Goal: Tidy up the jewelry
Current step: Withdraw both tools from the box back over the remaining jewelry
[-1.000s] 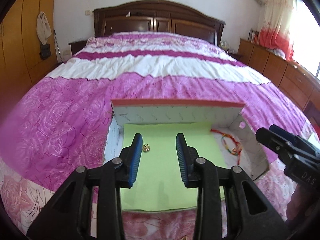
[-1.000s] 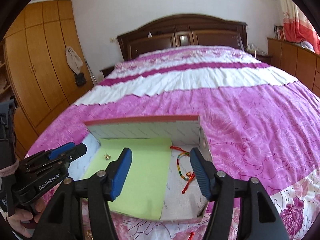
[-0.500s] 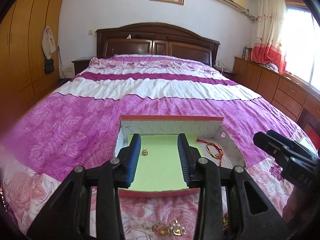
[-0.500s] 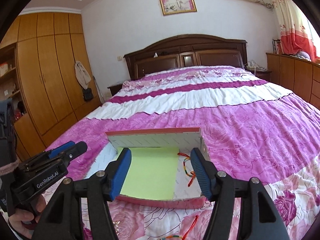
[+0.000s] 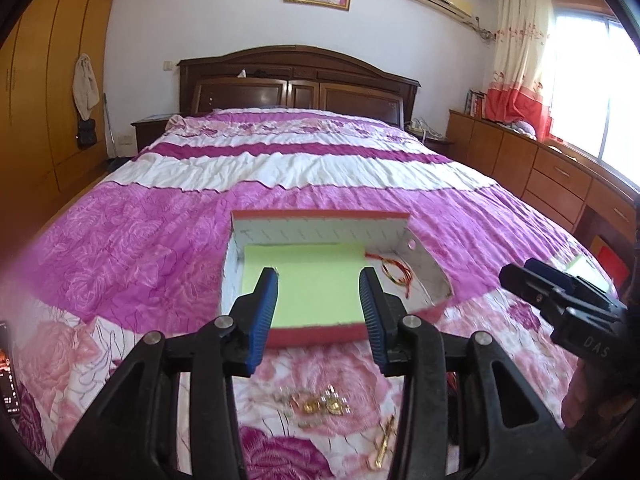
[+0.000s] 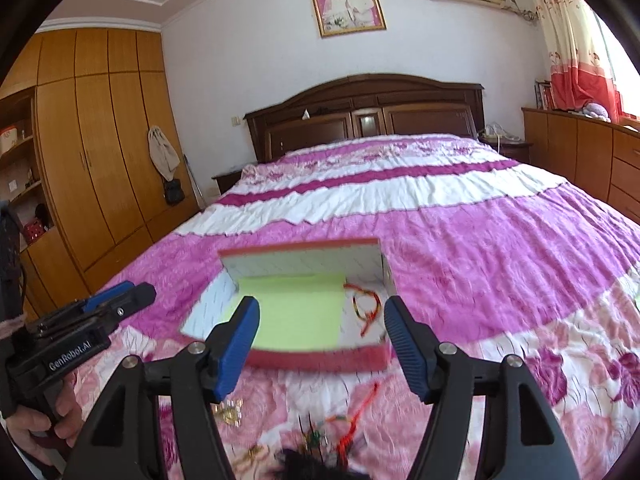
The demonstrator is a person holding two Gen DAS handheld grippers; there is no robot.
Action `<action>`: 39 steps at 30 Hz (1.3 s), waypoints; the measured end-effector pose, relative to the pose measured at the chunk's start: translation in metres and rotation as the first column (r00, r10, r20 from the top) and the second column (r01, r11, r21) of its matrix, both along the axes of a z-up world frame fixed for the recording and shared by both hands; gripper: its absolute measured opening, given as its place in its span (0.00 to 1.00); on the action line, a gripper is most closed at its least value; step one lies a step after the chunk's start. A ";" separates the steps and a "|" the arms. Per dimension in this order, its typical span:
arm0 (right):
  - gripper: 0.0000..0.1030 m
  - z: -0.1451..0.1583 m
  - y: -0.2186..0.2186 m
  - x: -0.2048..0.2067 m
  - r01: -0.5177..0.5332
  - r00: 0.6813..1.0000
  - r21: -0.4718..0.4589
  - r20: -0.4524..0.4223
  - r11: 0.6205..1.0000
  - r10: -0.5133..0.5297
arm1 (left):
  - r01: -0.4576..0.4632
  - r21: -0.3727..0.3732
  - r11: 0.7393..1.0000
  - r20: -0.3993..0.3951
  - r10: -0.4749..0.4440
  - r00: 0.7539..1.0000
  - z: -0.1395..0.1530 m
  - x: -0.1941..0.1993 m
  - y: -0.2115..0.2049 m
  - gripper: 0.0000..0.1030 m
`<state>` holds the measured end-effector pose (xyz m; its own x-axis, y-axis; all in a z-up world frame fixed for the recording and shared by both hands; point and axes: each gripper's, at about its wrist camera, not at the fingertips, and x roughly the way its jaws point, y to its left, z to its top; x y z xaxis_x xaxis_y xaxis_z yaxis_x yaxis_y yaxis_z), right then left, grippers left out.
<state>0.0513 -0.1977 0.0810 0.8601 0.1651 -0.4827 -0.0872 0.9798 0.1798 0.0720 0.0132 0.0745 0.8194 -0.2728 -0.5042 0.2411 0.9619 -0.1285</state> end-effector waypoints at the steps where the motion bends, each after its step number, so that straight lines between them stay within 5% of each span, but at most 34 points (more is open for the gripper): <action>1: 0.66 -0.002 0.000 -0.005 -0.002 1.000 -0.003 -0.010 1.000 0.002 | 0.011 -0.002 1.000 -0.011 -0.011 1.000 -0.001 -0.002 -0.001 0.33; 19: 0.66 -0.047 -0.010 -0.034 -0.018 0.968 -0.025 -0.249 1.000 0.012 | 0.178 0.003 0.984 -0.267 -0.170 0.948 -0.049 -0.024 -0.024 0.33; 39: 0.66 -0.065 -0.026 -0.036 0.023 0.948 0.017 -0.317 1.000 -0.017 | 0.302 0.053 0.952 -0.466 -0.243 0.851 -0.102 -0.026 -0.054 0.33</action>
<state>0.0157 -0.2238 0.0159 0.6668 0.1620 -0.7274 -0.0030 0.9767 0.2148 0.0465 -0.0410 -0.0276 0.3980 -0.3654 -0.8415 0.4400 0.8809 -0.1744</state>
